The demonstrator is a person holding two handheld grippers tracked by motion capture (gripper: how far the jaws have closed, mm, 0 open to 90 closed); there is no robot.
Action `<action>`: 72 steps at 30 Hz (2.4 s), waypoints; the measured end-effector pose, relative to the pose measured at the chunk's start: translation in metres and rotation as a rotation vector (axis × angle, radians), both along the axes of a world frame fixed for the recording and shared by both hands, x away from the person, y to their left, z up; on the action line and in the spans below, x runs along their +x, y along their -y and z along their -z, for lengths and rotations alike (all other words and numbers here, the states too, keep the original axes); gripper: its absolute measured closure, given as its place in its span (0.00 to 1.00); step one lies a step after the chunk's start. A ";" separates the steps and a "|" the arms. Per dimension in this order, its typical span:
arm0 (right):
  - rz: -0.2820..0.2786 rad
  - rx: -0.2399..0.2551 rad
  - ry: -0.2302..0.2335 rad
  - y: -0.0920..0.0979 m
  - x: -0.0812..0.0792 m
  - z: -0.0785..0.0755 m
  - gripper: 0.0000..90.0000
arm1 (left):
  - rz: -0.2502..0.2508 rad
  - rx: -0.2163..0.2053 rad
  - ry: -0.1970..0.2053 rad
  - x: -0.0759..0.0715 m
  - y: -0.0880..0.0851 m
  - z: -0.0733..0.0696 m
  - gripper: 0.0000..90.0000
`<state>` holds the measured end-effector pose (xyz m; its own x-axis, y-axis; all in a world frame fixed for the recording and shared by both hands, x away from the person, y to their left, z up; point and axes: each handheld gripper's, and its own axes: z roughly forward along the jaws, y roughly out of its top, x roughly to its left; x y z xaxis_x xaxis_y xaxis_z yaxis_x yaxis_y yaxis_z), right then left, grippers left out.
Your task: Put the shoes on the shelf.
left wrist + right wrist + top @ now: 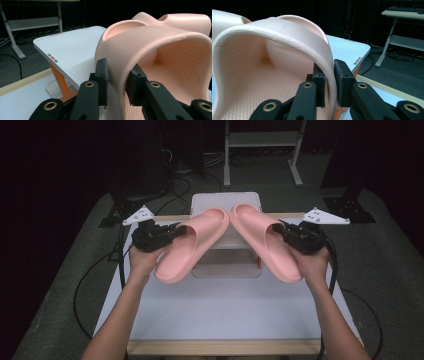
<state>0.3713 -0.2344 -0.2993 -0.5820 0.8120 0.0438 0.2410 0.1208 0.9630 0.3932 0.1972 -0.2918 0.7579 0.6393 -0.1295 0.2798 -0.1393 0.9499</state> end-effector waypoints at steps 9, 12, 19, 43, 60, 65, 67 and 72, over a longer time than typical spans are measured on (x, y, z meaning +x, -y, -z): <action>0.016 -0.005 -0.001 -0.004 0.008 -0.001 0.88 | -0.024 0.005 0.000 0.009 0.002 -0.001 0.82; 0.018 -0.008 -0.003 -0.005 0.011 -0.002 0.88 | -0.030 0.006 -0.001 0.012 0.002 -0.002 0.82; 0.025 -0.012 -0.008 -0.008 0.019 -0.004 0.88 | -0.042 0.002 -0.002 0.018 0.000 -0.003 0.82; 0.056 -0.015 -0.009 -0.015 0.037 -0.005 0.88 | -0.074 -0.019 -0.009 0.036 0.001 -0.001 0.81; 0.080 -0.019 -0.020 -0.016 0.049 -0.003 0.87 | -0.088 -0.008 0.010 0.049 0.006 0.004 0.81; 0.088 -0.021 -0.019 -0.016 0.052 -0.001 0.87 | -0.095 -0.011 0.016 0.052 0.008 0.006 0.81; 0.089 -0.017 -0.019 -0.016 0.052 -0.001 0.87 | -0.098 -0.015 0.015 0.054 0.009 0.007 0.81; 0.096 -0.011 -0.024 -0.017 0.056 0.001 0.87 | -0.105 -0.015 0.013 0.058 0.010 0.007 0.81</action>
<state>0.4272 -0.2178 -0.3001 -0.5003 0.8645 0.0475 0.2747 0.1064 0.9556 0.4511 0.1872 -0.2993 0.6889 0.7132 -0.1299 0.2796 -0.0960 0.9553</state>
